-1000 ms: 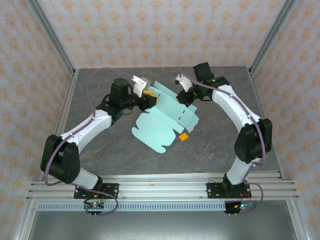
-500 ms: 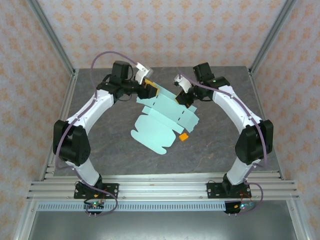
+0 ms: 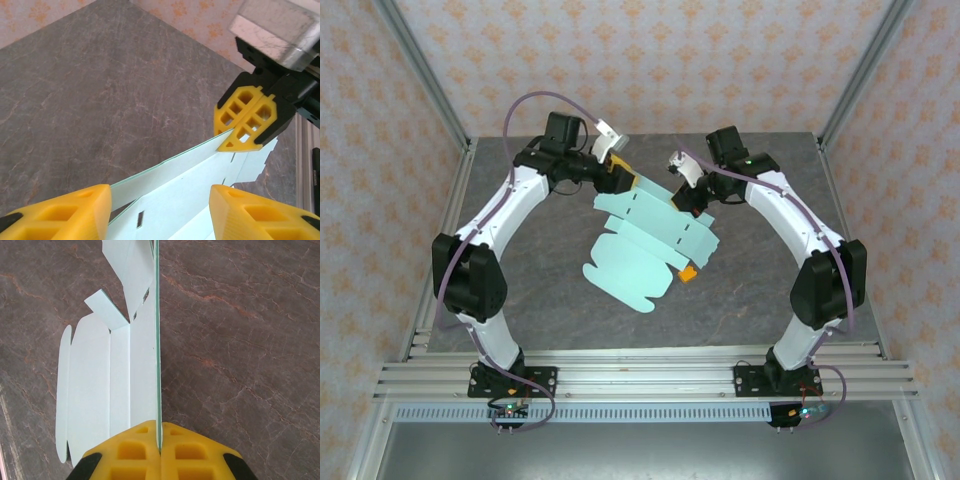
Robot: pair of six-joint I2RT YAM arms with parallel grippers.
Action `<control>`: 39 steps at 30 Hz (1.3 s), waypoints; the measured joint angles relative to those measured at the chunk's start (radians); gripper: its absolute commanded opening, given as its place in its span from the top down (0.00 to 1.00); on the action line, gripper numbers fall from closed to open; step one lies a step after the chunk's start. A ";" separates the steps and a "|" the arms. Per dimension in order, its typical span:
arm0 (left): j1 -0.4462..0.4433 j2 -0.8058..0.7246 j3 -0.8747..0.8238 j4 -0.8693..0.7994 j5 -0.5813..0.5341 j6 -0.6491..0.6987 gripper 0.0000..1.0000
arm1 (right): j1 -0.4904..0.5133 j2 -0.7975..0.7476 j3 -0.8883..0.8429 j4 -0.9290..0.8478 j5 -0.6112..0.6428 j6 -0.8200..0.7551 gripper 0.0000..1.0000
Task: Fold the paper box
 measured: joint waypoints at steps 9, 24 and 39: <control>0.023 0.028 0.055 -0.040 0.000 0.010 0.42 | 0.001 0.000 0.000 -0.002 -0.004 0.000 1.00; 0.004 0.113 0.135 -0.156 0.029 0.082 0.53 | 0.006 0.002 0.013 -0.013 0.005 0.024 1.00; -0.003 0.100 0.135 -0.209 0.044 0.133 0.65 | 0.006 0.053 0.078 -0.035 0.045 0.106 1.00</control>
